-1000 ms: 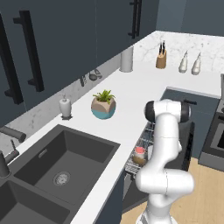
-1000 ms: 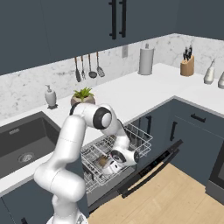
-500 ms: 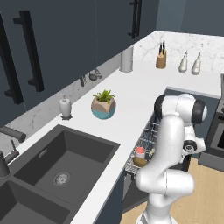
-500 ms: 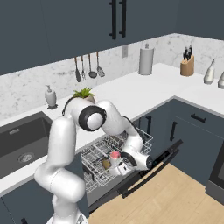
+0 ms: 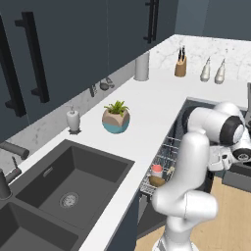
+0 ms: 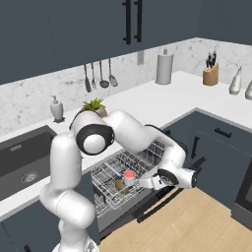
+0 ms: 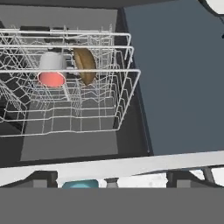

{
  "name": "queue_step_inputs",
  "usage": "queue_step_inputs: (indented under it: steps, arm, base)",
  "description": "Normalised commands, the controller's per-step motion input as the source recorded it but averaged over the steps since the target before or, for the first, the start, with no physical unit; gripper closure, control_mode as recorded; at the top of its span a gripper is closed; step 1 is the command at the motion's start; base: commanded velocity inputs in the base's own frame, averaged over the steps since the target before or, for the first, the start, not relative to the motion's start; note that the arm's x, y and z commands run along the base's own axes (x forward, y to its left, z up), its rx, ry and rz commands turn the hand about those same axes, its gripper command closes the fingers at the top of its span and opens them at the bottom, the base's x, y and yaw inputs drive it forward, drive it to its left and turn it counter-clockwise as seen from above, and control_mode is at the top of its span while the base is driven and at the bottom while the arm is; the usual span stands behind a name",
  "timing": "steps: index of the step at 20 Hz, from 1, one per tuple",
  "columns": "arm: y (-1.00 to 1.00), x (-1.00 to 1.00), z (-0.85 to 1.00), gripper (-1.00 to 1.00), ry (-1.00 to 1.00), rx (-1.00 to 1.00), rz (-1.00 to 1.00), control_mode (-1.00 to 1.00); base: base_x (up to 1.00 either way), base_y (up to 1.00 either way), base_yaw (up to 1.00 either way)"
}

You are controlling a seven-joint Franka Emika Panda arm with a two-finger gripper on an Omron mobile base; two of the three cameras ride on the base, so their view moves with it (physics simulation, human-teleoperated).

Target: Pick up the cup and bowl from the counter, place them in the dishwasher, and close the dishwasher door.

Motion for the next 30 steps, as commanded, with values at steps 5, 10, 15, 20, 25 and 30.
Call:
queue_step_inputs:
  steps: [5,10,15,20,25,30]
  arm:
    - [-1.00,-0.52,-0.18,-1.00,0.00,0.23,-0.06,-1.00]
    - [-1.00,-0.62,-0.67,-1.00,-0.01,0.23,-0.03,-1.00]
    - [-0.96,-0.37,-0.85,-1.00,-0.09,0.23,0.00,-1.00]
    - [-0.26,0.01,-0.98,-1.00,-0.16,0.17,0.00,-1.00]
    - [0.04,0.47,-0.81,-1.00,-0.10,0.09,0.00,-1.00]
    - [0.24,0.72,-0.42,-1.00,-0.04,0.06,0.00,-1.00]
  base:
    - [0.00,0.00,0.00]
    - [0.00,0.00,0.00]
    - [0.00,0.00,0.00]
    - [0.00,0.00,0.00]
    - [0.00,0.00,0.00]
    - [0.00,0.00,0.00]
